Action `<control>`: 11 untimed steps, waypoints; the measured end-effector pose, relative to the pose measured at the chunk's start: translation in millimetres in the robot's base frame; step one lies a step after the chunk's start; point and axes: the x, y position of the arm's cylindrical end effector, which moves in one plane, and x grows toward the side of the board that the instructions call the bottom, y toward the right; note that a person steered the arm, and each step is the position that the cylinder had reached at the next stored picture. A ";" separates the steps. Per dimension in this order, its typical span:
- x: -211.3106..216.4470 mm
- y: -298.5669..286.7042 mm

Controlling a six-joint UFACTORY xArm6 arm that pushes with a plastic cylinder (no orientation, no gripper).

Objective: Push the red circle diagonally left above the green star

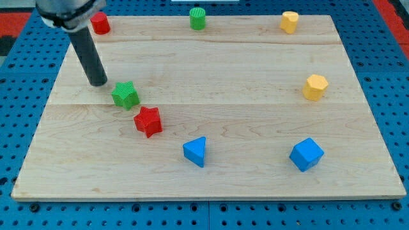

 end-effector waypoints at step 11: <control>-176.9 -61.7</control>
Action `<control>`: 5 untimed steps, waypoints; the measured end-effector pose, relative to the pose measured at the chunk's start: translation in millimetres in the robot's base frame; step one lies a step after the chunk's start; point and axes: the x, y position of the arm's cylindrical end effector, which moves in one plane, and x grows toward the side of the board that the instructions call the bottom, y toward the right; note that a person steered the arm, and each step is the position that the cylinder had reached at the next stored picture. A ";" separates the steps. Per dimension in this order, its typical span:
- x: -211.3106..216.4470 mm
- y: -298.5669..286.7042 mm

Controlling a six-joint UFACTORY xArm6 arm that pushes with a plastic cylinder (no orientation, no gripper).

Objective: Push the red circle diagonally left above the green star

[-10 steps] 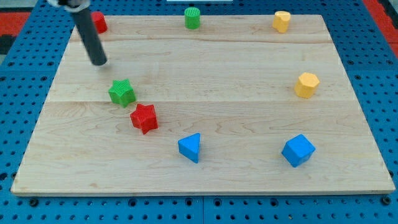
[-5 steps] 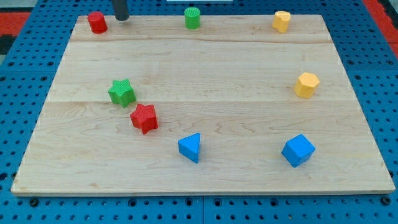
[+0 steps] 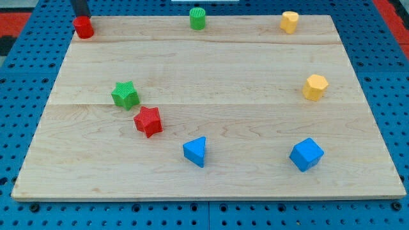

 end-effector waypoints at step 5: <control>92.2 37.9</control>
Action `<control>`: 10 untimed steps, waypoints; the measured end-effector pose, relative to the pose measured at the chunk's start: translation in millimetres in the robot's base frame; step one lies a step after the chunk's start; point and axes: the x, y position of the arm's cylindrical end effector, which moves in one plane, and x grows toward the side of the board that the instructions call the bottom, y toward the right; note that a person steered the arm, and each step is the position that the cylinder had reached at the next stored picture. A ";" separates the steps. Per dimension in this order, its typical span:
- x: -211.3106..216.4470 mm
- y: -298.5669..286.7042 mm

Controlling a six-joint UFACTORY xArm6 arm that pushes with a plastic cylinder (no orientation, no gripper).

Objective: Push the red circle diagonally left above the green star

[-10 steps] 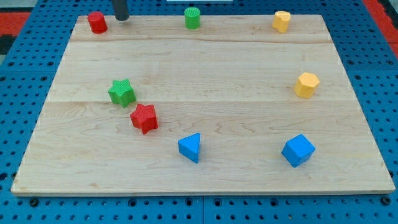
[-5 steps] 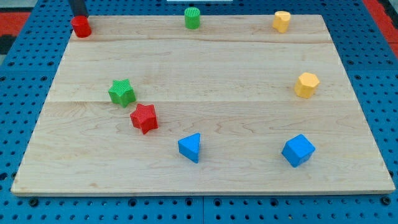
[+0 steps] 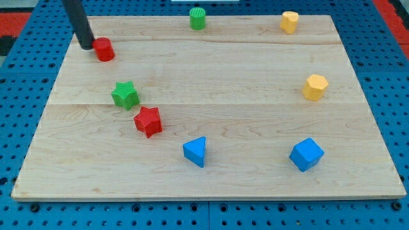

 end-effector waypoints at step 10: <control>30.7 71.6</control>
